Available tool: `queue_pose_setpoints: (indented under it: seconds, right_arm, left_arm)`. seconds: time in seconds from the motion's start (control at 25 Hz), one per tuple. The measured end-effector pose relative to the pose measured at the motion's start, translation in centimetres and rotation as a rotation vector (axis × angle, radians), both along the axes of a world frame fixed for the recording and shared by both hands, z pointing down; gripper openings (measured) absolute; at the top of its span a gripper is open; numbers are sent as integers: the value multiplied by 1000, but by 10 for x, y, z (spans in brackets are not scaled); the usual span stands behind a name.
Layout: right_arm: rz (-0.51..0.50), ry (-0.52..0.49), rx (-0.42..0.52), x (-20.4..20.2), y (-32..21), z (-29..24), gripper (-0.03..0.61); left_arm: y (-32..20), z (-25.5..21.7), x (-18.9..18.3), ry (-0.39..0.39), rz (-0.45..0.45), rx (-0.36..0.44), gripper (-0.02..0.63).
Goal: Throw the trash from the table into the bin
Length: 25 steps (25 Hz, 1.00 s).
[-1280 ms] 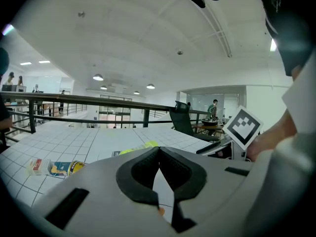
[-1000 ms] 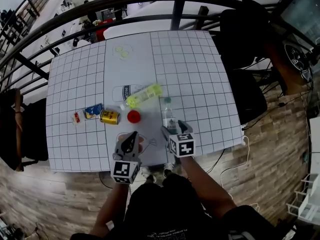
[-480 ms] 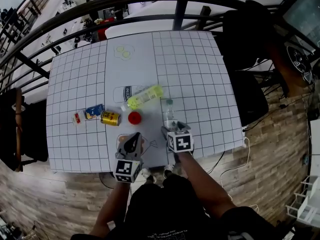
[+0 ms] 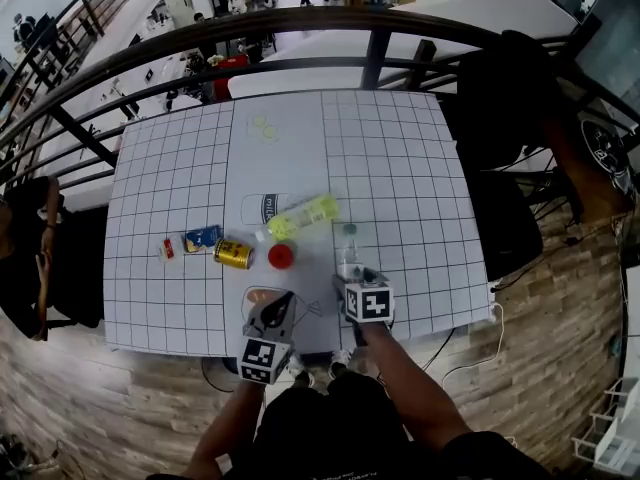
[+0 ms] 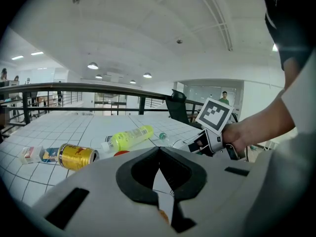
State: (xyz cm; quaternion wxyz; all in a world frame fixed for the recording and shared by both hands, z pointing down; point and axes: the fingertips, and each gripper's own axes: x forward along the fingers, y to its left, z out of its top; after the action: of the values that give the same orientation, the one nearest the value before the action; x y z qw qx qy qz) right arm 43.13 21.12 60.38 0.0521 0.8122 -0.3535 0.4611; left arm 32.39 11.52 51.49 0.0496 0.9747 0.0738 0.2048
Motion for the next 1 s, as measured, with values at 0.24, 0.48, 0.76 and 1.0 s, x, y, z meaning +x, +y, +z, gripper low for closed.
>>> queue_pose_setpoints:
  seconds: [0.24, 0.48, 0.76, 1.0]
  right_arm:
    - [-7, -9, 18, 1, 2, -4, 328]
    - [-2, 0, 77, -3, 11, -9, 318]
    - [25, 125, 172, 5, 17, -51, 316]
    - [-43, 403, 237, 12, 10, -128, 314]
  left_arm:
    - [3, 0, -2, -5, -9, 13, 23]
    - [1, -9, 0, 14, -27, 31, 23]
    - [-1, -23, 0, 40, -60, 34, 23]
    - [2, -41, 3, 57, -64, -2, 23]
